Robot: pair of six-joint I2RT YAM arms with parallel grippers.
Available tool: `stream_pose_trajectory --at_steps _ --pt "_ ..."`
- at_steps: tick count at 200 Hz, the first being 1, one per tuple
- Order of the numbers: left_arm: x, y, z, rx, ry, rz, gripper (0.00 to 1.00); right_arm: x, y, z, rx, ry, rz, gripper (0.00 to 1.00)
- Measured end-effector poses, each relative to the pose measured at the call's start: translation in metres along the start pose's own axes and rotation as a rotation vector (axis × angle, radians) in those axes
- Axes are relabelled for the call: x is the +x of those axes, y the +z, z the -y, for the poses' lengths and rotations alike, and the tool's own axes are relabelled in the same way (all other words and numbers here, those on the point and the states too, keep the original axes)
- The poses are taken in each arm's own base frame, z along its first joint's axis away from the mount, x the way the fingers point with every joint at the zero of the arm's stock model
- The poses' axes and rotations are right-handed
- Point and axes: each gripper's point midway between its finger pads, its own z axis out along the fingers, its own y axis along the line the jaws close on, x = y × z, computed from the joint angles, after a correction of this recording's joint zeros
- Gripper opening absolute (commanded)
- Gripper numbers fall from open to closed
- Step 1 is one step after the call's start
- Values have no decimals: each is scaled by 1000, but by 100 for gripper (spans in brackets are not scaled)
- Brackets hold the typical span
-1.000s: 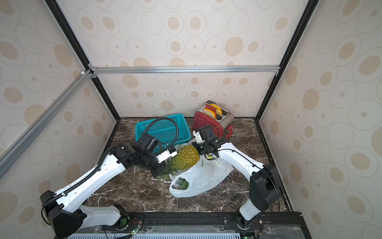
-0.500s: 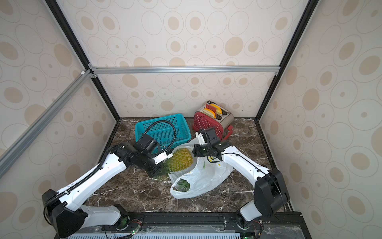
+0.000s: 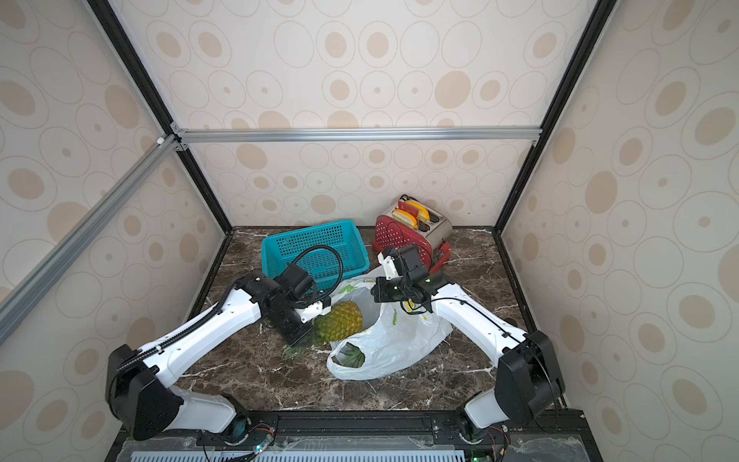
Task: Place the pineapple into a plastic bag & tie a knot
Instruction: Place the pineapple in the plastic bag.
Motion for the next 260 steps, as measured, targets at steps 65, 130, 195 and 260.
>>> stream_pose_trajectory --at_steps 65,130,195,260 --pt "-20 3 14 25 21 8 0 -5 17 -5 -4 51 -7 0" --pt "-41 19 13 33 -2 -30 0 -18 21 -36 -145 35 46 0" --pt "-102 28 -11 -61 -120 124 0 -23 18 -35 -165 41 104 0" --pt "-142 51 -17 -49 -49 222 4 -16 26 2 -43 90 125 0"
